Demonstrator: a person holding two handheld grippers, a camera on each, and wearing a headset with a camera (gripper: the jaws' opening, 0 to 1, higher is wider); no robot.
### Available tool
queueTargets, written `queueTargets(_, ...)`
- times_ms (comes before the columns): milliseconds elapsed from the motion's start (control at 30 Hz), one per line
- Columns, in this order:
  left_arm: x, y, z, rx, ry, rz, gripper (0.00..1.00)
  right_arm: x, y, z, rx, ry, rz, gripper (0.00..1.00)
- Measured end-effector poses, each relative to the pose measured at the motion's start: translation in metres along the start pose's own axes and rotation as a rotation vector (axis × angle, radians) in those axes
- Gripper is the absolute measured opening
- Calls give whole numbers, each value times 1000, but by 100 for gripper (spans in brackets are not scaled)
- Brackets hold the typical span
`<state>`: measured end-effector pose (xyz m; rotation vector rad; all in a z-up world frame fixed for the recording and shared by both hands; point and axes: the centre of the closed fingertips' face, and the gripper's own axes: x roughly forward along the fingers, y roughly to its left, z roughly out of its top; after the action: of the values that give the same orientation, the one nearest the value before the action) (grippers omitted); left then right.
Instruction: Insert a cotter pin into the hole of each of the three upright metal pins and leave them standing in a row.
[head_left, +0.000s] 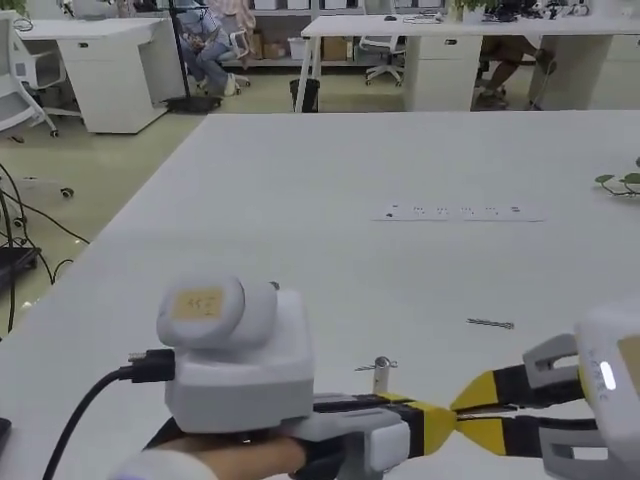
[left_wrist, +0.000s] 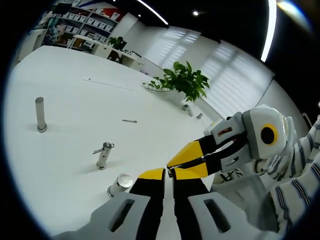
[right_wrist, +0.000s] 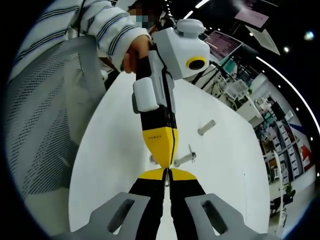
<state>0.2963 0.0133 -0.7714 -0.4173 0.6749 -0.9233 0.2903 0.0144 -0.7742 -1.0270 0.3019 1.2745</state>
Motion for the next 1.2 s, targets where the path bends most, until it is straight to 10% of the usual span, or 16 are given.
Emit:
queueTargets(800,-6,-1,-3,3,45,-2,0,3,6,0,35,-3,46,14)
queueTargets(1200,-21,-7,0,187,34,-43,0,-3,13,-12,313,-55,151,18)
